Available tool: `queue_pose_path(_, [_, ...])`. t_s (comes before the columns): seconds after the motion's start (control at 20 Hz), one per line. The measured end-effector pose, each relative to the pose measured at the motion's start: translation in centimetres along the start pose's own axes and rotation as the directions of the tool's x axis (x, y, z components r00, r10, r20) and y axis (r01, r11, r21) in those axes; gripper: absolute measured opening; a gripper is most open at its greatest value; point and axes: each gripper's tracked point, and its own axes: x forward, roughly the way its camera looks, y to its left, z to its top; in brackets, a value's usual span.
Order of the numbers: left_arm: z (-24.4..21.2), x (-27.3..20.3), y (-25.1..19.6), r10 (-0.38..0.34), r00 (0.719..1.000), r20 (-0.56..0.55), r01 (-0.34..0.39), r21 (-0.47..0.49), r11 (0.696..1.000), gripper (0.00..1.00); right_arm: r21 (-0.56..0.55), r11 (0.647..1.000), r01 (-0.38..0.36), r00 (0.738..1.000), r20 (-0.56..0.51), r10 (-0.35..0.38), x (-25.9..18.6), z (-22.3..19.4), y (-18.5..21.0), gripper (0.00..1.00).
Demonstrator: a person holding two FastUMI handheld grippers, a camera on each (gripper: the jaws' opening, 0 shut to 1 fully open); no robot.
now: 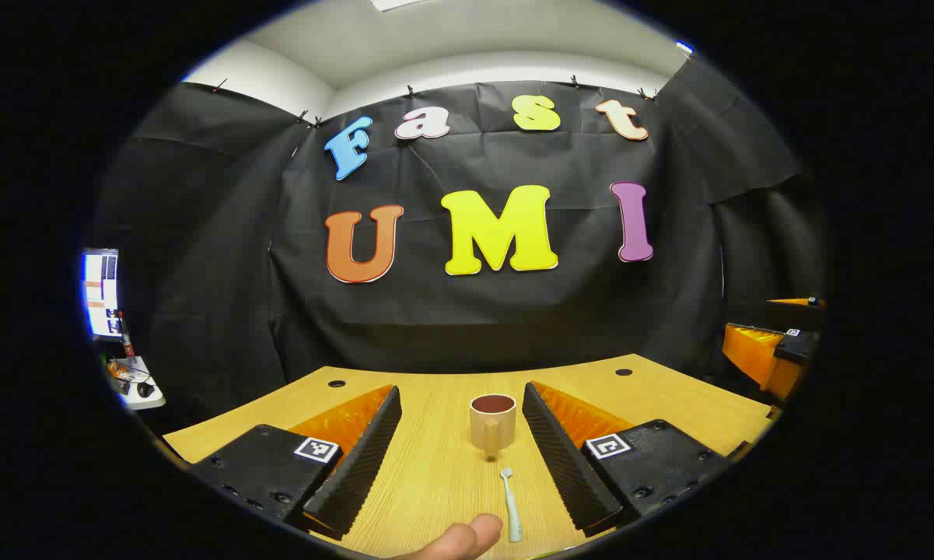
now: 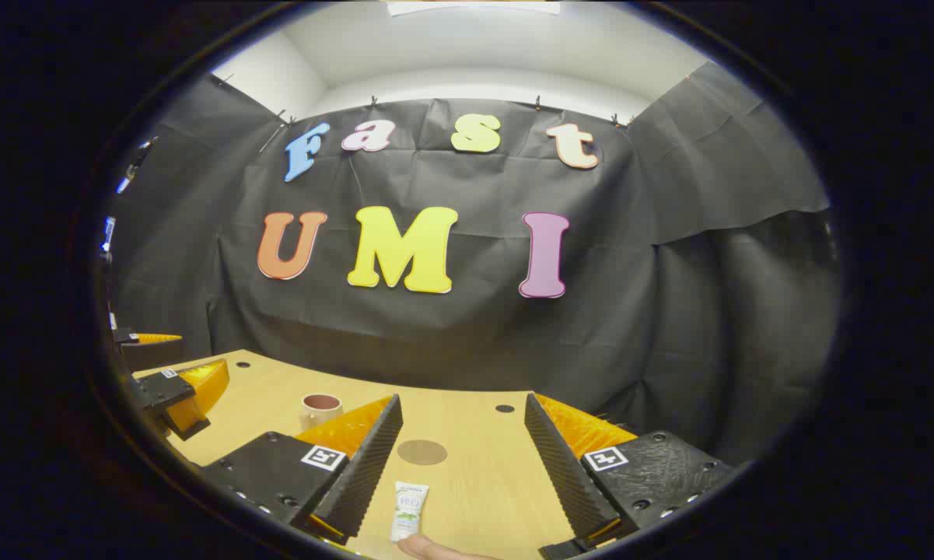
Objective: Put the toothbrush and toothpaste on the desktop into the cup, then pick up the cup and place it on the coaster on the desktop.
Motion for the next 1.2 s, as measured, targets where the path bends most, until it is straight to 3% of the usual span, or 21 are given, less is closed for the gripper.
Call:
queue_pose_path(0.1, [0.1,0.0,0.0,0.003,1.0,-0.003,-0.003,-0.005,1.0,0.99,0.001,1.0,0.0,1.0,0.001,0.0,0.0,0.0,-0.1,0.97])
queue_pose_path(0.15, [0.1,0.0,0.2,0.008,1.0,-0.004,-0.008,-0.006,1.0,0.94,0.002,1.0,-0.002,1.0,0.003,0.002,0.0,0.2,-0.1,0.95])
queue_pose_path(0.2, [0.0,-0.1,0.4,0.015,1.0,-0.006,-0.015,-0.008,1.0,0.99,0.001,1.0,-0.005,1.0,0.001,0.005,0.1,0.1,0.0,0.95])
queue_pose_path(0.75, [-2.2,0.8,0.2,0.0,0.997,-0.079,-0.003,-0.042,0.999,0.99,-0.008,1.0,-0.023,0.999,-0.024,0.023,0.4,-1.0,0.2,0.97])
queue_pose_path(0.85, [-5.3,1.5,-0.9,-0.033,0.986,-0.166,0.024,-0.059,0.998,0.99,-0.003,1.0,-0.02,0.999,-0.039,0.019,0.6,-1.8,0.0,0.95])
queue_pose_path(1.0, [-10.5,2.2,-2.5,-0.081,0.946,-0.314,0.045,-0.121,0.992,1.0,0.002,1.0,-0.02,0.997,-0.068,0.02,1.0,-3.0,-0.1,0.95])
queue_pose_path(1.2, [-14.8,3.1,-3.7,-0.077,0.91,-0.408,0.051,-0.072,0.996,1.0,0.002,1.0,-0.018,0.994,-0.111,0.018,1.6,-4.9,-0.3,0.97])
